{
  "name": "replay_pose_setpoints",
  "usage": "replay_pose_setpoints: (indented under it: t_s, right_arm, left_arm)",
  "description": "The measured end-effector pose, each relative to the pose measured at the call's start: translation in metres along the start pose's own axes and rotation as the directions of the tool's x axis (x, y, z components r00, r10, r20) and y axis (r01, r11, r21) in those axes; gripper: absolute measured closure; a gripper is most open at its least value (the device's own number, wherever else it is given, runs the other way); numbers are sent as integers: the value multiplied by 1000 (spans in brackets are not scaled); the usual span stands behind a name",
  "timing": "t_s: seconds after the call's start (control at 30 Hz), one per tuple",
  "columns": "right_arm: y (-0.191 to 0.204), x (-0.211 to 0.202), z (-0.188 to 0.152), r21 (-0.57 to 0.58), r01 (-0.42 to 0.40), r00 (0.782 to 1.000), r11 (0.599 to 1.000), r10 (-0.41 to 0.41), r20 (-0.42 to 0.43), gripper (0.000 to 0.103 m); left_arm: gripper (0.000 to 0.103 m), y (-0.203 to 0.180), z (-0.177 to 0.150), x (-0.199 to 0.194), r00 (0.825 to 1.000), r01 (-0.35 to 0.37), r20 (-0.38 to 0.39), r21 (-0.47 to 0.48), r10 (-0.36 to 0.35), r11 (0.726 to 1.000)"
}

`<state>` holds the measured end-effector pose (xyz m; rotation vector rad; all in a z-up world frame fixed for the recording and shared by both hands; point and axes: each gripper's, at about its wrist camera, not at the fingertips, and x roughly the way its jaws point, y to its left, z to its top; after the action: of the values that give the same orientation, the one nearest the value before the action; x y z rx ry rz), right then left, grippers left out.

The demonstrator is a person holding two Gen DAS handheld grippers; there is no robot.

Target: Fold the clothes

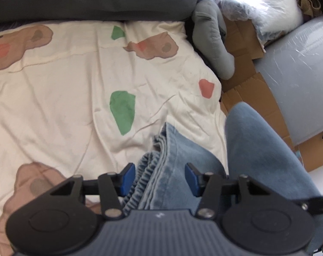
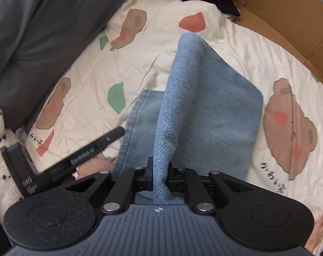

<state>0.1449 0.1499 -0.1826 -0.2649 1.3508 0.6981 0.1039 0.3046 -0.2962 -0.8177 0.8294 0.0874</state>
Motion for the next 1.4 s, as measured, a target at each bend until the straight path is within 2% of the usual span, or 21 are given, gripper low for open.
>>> replay_pose_setpoints:
  t_s: [0.23, 0.37, 0.53, 0.6, 0.67, 0.73, 0.8, 1.0, 1.13, 1.2, 1.3, 1.4]
  right_arm:
    - [28, 30, -11, -85, -13, 1000, 996, 10, -26, 97]
    - [36, 46, -18, -107, -6, 999, 994, 3, -37, 97]
    - [44, 67, -23, -114, 0, 999, 993, -6, -53, 96]
    - [45, 74, -27, -111, 0, 998, 994, -7, -66, 91]
    - [46, 78, -30, -93, -25, 996, 995, 17, -86, 77]
    - [46, 79, -34, -75, -53, 994, 996, 45, -102, 67]
    - [48, 75, -38, -59, -83, 991, 995, 76, -110, 65]
    - [31, 50, -52, 24, -176, 980, 984, 178, -93, 65]
    - [11, 32, -60, 87, -210, 975, 974, 215, -55, 65]
    - [-1, 27, -63, 115, -211, 976, 971, 216, -31, 64]
    - [-20, 27, -71, 139, -191, 981, 972, 191, 9, 64]
    - [-38, 34, -81, 153, -147, 989, 977, 145, 28, 64]
  left_arm:
    - [67, 8, -4, -8, 1000, -5, 19, -1, 5, 1000]
    - [69, 13, -6, -15, 999, 11, 34, -31, -10, 999]
    - [69, 13, -5, -23, 999, 12, 45, -20, -11, 1000]
    - [69, 14, -4, -25, 999, 13, 48, -23, -12, 1000]
    - [69, 16, -3, -27, 999, 16, 52, -31, -14, 999]
    - [69, 18, -1, -29, 998, 12, 55, -33, -10, 999]
    - [69, 20, -1, -32, 998, 4, 56, -34, -2, 999]
    - [69, 20, -4, -40, 999, 20, 35, -25, -19, 1000]
    - [69, 16, -13, -48, 999, 50, 9, -17, -50, 999]
    - [67, 15, -17, -53, 998, 65, 1, -19, -65, 998]
    - [54, 15, -24, -54, 997, 77, -22, -13, -78, 997]
    - [52, 17, -32, -50, 995, 81, -63, -20, -82, 996]
